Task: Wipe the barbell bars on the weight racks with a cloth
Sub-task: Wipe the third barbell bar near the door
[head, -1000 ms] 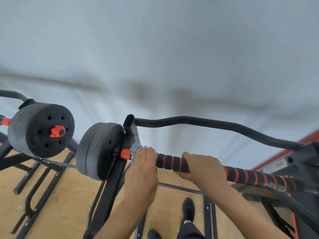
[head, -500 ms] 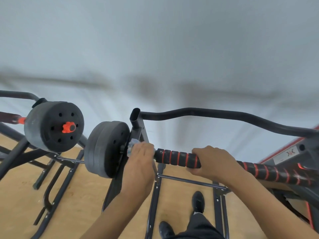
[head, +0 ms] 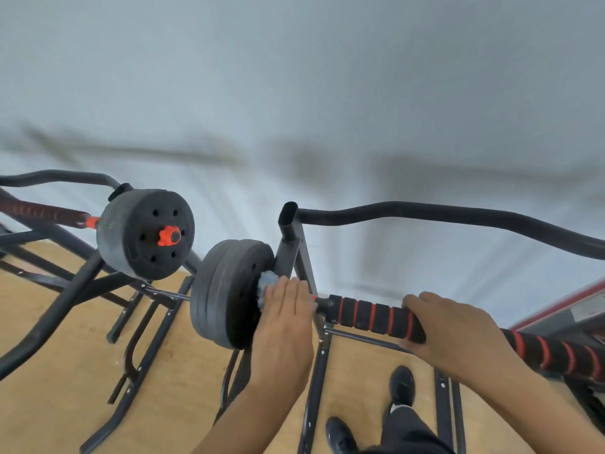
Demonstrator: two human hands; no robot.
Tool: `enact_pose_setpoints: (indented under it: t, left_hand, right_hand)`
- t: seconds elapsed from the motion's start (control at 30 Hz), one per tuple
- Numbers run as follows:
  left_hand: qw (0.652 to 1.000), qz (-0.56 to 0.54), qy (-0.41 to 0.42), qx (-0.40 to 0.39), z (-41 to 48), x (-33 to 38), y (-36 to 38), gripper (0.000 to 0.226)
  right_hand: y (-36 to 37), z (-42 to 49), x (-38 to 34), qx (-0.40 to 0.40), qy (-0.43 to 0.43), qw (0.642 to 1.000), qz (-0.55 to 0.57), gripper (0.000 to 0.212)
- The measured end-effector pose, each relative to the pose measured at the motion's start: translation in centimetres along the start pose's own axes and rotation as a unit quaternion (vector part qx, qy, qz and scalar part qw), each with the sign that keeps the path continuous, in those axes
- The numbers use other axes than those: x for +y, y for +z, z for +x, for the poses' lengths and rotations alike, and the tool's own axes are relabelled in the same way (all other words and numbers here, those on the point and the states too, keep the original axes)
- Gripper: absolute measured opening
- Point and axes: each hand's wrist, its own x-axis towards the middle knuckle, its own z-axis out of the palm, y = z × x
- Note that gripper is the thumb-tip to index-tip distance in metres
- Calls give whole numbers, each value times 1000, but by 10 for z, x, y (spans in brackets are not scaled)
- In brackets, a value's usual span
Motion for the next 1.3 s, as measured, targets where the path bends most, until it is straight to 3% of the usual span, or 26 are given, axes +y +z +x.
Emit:
enact_pose_setpoints:
  t: [0.13,0.2,0.3,0.4,0.5,0.57,0.67,0.87,1.0,1.13,1.23,1.3]
  left_hand:
    - [997,-74,-2,-38,-4,37,2,55]
    - [992,-127,11,-14,-14,32,-1,48]
    - [978,-202,-19,-42,-22,18,-32,43]
    - [945,-302,-56,-116,-31,12,-56,44]
    - [934,-311,-39,-173,-41,6,-64,49]
    - [902,-375,-51,-207,-47,6,-67,41]
    - [883,-401,-70,-236,-53,6,-68,31]
    - [895,-413,-117,-122,-30,0,-76,24]
    - [873,-454,-148,-101,-12,-1,-73,17]
    - [885,-438,-139,-74,-1,-5,-68,14]
    - [830,-518,-175,-112,2,0,-76,16]
    - [793,-570,-171,-132,2,6,-87,18]
  right_hand:
    - [-7,-1,-8,-61,-11,997,39,59]
    - [-8,-2,-14,-74,-17,996,38,62]
    - [-8,-3,-16,-72,-32,997,6,65]
    - [-6,-4,-15,-66,-37,997,0,64]
    - [-5,-4,-13,-61,-35,997,12,62]
    - [-3,-2,-11,-60,-34,997,20,64]
    - [-3,0,-8,-62,-38,996,43,71]
    - [-12,4,-1,-47,-41,993,103,68]
    - [-17,15,7,-56,-44,988,136,68]
    - [-22,22,13,-74,-39,981,177,69]
    - [-36,16,9,-51,-25,968,244,67]
    - [-53,7,-3,-4,-59,903,426,65]
